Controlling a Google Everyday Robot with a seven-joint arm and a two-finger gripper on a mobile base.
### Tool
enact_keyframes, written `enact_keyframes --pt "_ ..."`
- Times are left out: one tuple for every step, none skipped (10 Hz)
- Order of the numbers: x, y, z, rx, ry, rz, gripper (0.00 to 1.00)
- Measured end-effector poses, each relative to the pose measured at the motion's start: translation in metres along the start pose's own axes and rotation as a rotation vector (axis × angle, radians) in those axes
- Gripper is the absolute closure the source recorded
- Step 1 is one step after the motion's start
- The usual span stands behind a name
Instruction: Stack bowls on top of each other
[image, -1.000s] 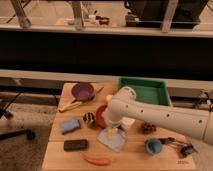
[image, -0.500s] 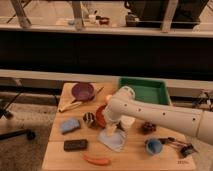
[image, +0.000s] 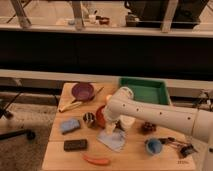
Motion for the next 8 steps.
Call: enact_keyframes --pt "0.004 -0.002 0.004 0.002 0.005 0.002 0.22" --pt "0.008 -0.003 0.006 0.002 0.008 0.005 0.30" --pt "0.011 -0.003 0.008 0.002 0.009 0.007 0.38" --pt "0.013 -0.004 0.010 0.002 0.009 0.008 0.50" --pt "0.015 -0.004 0.010 0.002 0.010 0.007 0.60" --pt "0.015 -0.004 0.010 0.002 0.010 0.007 0.70" --pt "0.015 -0.004 0.009 0.002 0.010 0.006 0.80" --pt "0.016 -0.003 0.007 0.004 0.012 0.007 0.90"
